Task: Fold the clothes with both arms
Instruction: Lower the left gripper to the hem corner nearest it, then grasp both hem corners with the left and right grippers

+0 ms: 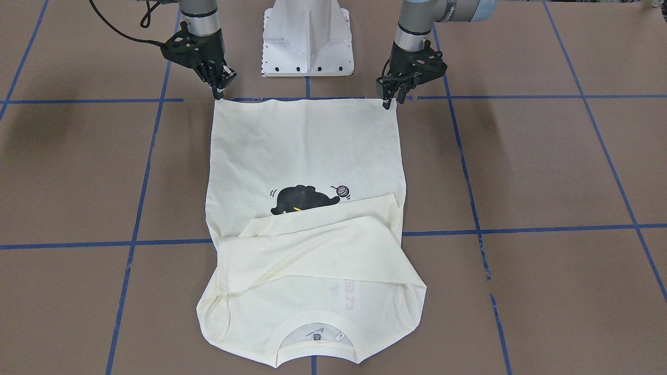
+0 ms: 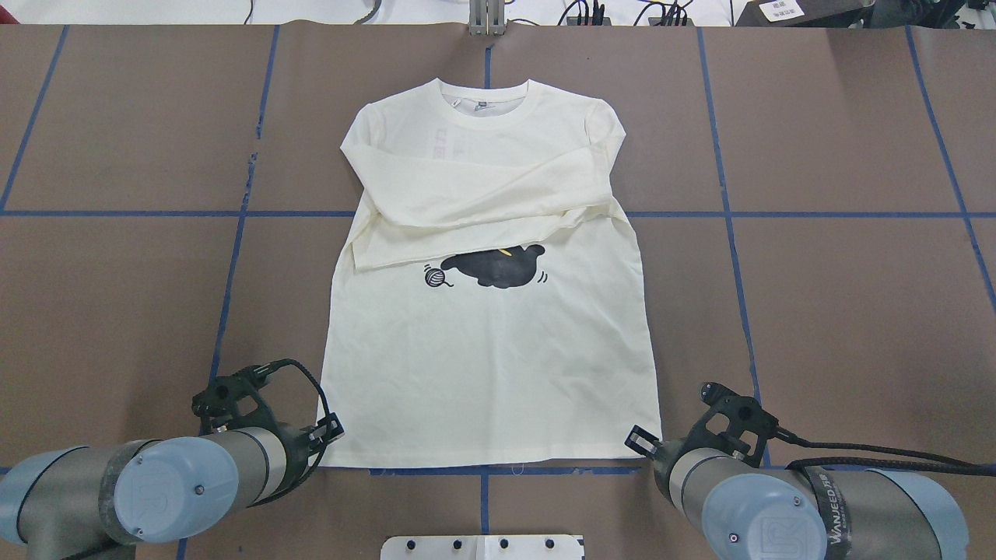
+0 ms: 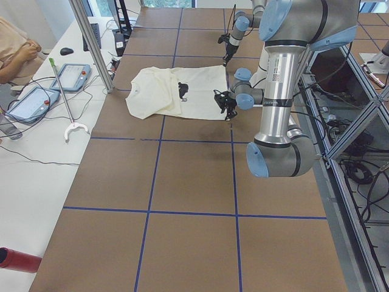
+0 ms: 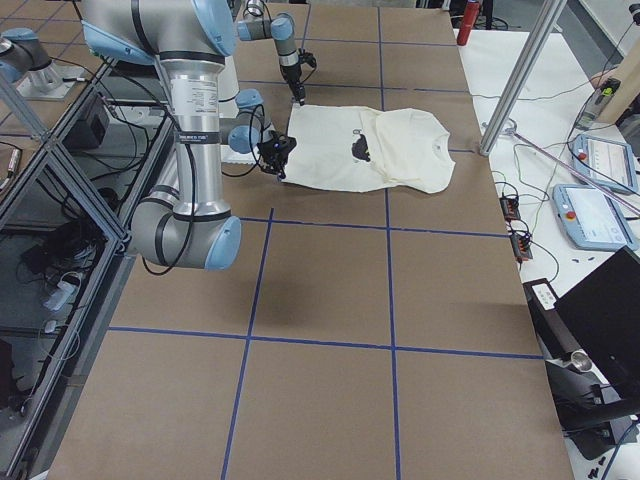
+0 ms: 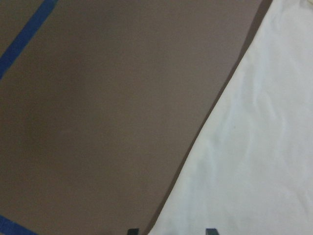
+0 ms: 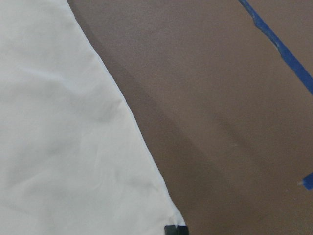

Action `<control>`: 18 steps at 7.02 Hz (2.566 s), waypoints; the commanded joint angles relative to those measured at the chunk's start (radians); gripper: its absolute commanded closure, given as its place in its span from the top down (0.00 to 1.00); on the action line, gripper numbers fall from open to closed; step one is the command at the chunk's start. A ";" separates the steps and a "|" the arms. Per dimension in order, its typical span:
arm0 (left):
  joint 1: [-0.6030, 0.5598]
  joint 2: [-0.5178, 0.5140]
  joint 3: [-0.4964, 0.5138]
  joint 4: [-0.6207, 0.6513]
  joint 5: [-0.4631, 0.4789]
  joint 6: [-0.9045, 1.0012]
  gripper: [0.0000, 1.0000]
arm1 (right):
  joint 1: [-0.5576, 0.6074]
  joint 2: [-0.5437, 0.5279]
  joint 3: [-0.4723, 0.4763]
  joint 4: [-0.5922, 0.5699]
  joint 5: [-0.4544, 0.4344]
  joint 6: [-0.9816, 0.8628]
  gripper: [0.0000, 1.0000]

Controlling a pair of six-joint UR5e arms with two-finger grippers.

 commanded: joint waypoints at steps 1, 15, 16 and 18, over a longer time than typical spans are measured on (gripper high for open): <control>0.026 -0.001 -0.001 0.029 -0.010 -0.021 0.51 | 0.000 0.004 0.000 0.000 0.000 0.000 0.00; 0.061 0.006 -0.176 0.160 -0.057 -0.044 0.00 | -0.043 -0.087 0.124 0.002 0.005 0.002 0.00; 0.097 0.011 -0.256 0.216 -0.065 -0.068 0.00 | -0.060 -0.123 0.178 0.000 0.017 0.002 0.00; 0.112 0.006 -0.314 0.238 -0.066 -0.087 0.00 | -0.085 -0.204 0.314 -0.003 0.022 0.003 0.00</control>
